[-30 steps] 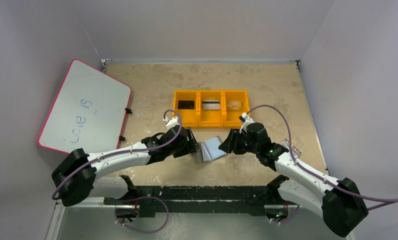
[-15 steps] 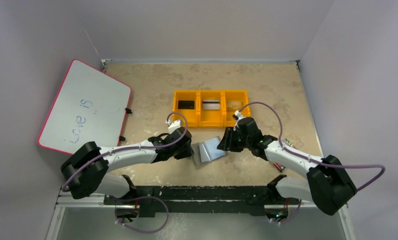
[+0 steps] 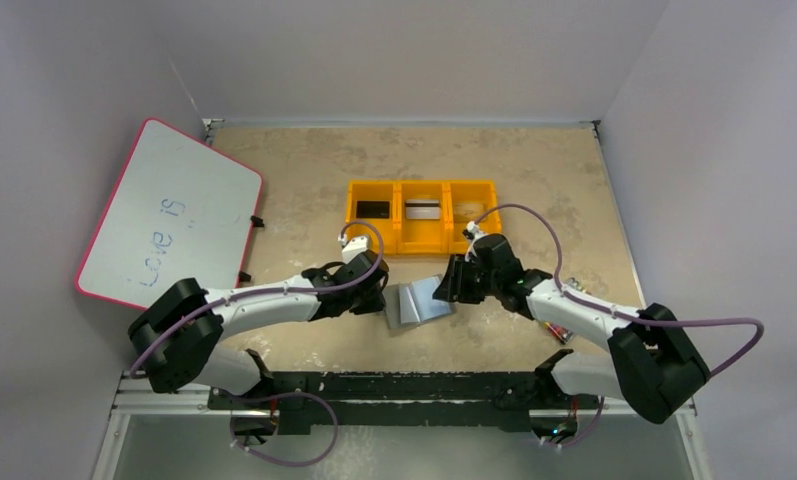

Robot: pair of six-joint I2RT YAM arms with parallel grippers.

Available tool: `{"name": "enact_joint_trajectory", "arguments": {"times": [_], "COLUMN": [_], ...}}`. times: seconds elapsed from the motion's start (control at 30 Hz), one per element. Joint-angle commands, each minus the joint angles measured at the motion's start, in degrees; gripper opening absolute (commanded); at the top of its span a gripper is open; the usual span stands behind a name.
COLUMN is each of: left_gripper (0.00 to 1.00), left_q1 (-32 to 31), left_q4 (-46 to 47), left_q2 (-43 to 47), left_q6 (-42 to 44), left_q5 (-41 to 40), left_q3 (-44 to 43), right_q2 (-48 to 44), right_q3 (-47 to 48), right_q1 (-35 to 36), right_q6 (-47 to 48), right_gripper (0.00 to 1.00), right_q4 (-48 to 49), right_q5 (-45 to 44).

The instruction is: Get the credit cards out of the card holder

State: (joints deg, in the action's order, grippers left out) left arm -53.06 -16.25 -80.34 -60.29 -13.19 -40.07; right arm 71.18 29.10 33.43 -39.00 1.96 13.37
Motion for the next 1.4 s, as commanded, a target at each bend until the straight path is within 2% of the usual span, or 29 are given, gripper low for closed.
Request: {"name": "enact_joint_trajectory", "arguments": {"times": [0.0,0.3,0.67,1.03,1.37], "left_gripper": [0.23,0.22,0.21,0.19,0.18], "left_q1": [-0.29,-0.29,-0.29,-0.29,-0.29], "left_q4": [-0.52,-0.47,-0.01,-0.21,-0.13], "left_q2": [-0.06,-0.40,-1.37,-1.83,-1.84], "left_q6": [2.07,3.03,3.46,3.60,3.59], "left_q5": [-1.76,-1.37,-0.96,-0.94,-0.99], "left_q3": [-2.48,-2.97,-3.69,-4.12,-4.18], "right_q2": [0.06,4.33,5.77,2.61,2.11], "right_q3": [0.58,-0.20,2.57,6.16,5.34], "right_q1": [0.14,0.66,2.62,5.22,5.69], "right_q6": [-0.77,-0.28,0.27,-0.99,-3.13], "right_gripper": [0.44,0.40,0.40,0.35,0.36], "right_q4": [1.72,6.29,3.54,-0.39,3.54], "right_q5": [0.21,4.24,2.43,-0.63,2.75]}}
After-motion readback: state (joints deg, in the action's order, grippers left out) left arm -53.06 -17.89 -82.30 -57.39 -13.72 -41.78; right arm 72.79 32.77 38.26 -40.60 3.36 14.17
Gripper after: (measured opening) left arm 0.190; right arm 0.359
